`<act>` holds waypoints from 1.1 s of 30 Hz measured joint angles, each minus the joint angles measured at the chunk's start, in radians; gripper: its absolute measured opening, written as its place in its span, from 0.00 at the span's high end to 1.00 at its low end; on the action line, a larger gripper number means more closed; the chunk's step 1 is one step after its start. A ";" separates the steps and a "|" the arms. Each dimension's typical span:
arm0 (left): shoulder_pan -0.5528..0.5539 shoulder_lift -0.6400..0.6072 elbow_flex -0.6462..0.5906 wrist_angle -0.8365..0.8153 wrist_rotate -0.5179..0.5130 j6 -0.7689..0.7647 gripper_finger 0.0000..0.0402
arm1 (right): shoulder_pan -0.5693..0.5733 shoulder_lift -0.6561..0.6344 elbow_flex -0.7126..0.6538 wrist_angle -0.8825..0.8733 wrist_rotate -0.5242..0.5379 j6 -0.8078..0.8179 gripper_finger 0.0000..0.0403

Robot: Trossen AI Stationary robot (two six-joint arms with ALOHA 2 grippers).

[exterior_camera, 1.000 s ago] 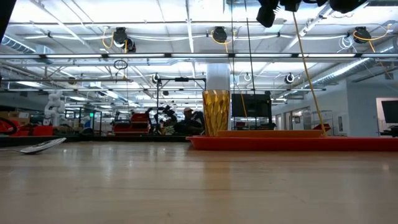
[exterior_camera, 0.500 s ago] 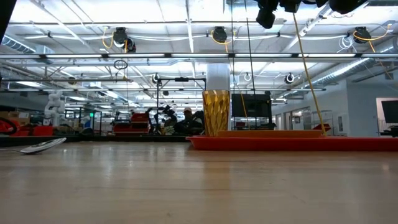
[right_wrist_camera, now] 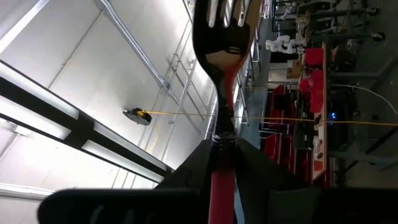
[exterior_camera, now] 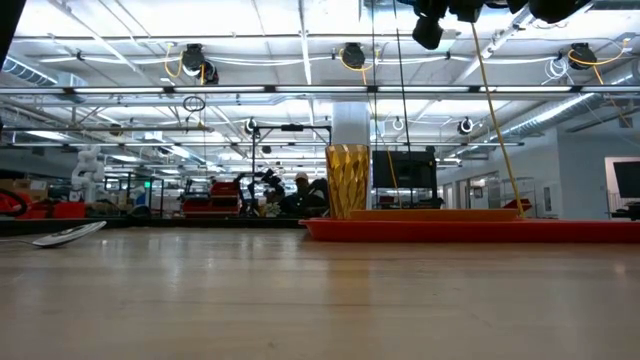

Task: Pick and place plate/cup/fork/spoon on tray
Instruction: Put the pink fork on the red tray to the right side of the orange plate

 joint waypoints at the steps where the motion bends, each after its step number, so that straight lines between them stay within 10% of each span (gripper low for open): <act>1: -0.001 0.000 0.000 -0.009 -0.011 -0.005 0.84 | 0.000 0.000 0.000 0.003 0.000 0.002 0.90; 16: -0.035 -0.010 -0.002 -0.026 -0.142 -0.172 0.34 | -0.055 -0.036 0.000 0.002 -0.035 -0.054 0.91; 33: -0.004 -0.138 -0.001 -0.412 -0.238 -0.589 0.31 | -0.086 -0.280 0.000 -0.356 -0.056 -0.193 0.91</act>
